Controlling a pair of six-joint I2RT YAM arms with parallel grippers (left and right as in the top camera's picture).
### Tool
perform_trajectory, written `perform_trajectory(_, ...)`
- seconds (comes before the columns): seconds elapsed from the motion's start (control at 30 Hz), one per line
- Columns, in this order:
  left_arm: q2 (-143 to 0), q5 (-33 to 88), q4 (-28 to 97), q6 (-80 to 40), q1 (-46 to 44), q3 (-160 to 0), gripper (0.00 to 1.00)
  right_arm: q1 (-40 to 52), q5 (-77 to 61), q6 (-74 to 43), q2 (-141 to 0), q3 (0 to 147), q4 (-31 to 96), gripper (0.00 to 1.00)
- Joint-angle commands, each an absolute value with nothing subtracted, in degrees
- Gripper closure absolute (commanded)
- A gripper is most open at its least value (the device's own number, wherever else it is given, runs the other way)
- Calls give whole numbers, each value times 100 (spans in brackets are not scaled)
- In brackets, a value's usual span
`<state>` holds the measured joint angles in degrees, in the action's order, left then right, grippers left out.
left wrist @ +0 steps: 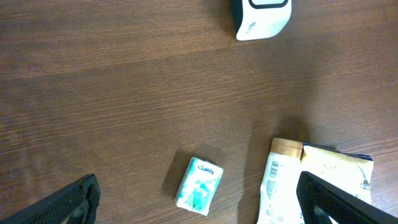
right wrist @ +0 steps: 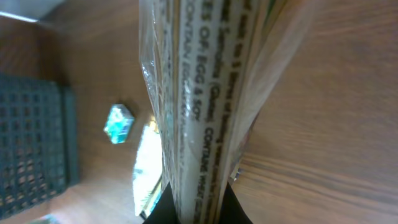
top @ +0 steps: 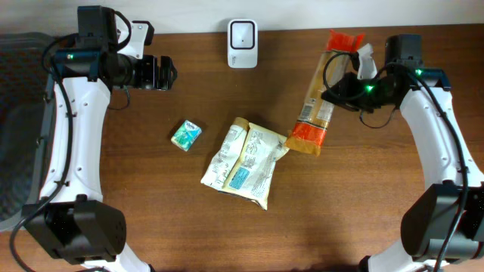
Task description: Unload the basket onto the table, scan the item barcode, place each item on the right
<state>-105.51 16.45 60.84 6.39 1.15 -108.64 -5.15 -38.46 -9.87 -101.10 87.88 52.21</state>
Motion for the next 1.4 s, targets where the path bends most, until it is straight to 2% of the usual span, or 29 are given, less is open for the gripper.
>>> perform_trajectory(0.0, -10541, 1651, 6077, 735, 119, -10890, 1, -451, -4842, -834, -9935, 8991, 4827, 96)
perform_trajectory(0.1, -10541, 1651, 6077, 735, 119, -10890, 1, -460, -4414, -1011, -9937, 9019, 5061, 96)
perform_trajectory(0.2, -10541, 1651, 6077, 735, 119, -10890, 1, -414, -2016, -742, -9985, 9019, 6211, 96)
perform_trajectory(0.3, -10541, 1651, 6077, 735, 119, -10890, 1, -287, -947, -506, -10084, 9019, 6866, 96)
perform_trajectory(0.4, -10541, 1651, 6077, 735, 119, -10890, 1, 16, -744, 561, -10626, 9017, 7107, 96)
perform_trajectory(0.53, -10541, 1651, 6077, 735, 119, -10890, 1, 467, -148, 705, -11502, 9017, 6875, 96)
perform_trajectory(0.57, -10541, 1651, 6077, 735, 119, -10890, 1, 480, -165, 539, -11627, 9017, 6807, 91)
perform_trajectory(0.63, -10541, 1651, 6077, 735, 119, -10890, 1, 325, -604, 403, -11640, 9035, 6775, 62)
perform_trajectory(0.73, -10541, 1651, 6077, 735, 119, -10890, 1, -178, -1614, 661, -11642, 9039, 6779, 30)
perform_trajectory(0.77, -10541, 1651, 6077, 735, 119, -10890, 1, -366, -1990, 843, -11646, 9006, 6770, 24)
perform_trajectory(0.83, -10541, 1651, 6077, 735, 119, -10890, 1, -711, -2388, 1057, -11758, 8886, 6724, 19)
perform_trajectory(0.93, -10541, 1651, 6077, 735, 119, -10890, 1, -1116, -3391, 1653, -12208, 8656, 6702, 20)
perform_trajectory(1.13, -10541, 1651, 6077, 735, 119, -10890, 1, -1079, -3544, 1776, -12547, 7815, 6034, 20)
perform_trajectory(1.2, -10541, 1651, 6077, 735, 119, -10890, 1, -1059, -3538, 1745, -12551, 7647, 5878, 27)
perform_trajectory(1.23, -10541, 1651, 6077, 735, 119, -10890, 1, -1120, -3538, 1625, -12527, 7780, 6014, 36)
perform_trajectory(1.27, -10541, 1651, 6077, 735, 119, -10890, 1, -1173, -3555, 1601, -12457, 7981, 6222, 39)
perform_trajectory(1.37, -10541, 1651, 6077, 735, 119, -10890, 1, -1236, -3334, 1326, -11920, 8711, 6775, 38)
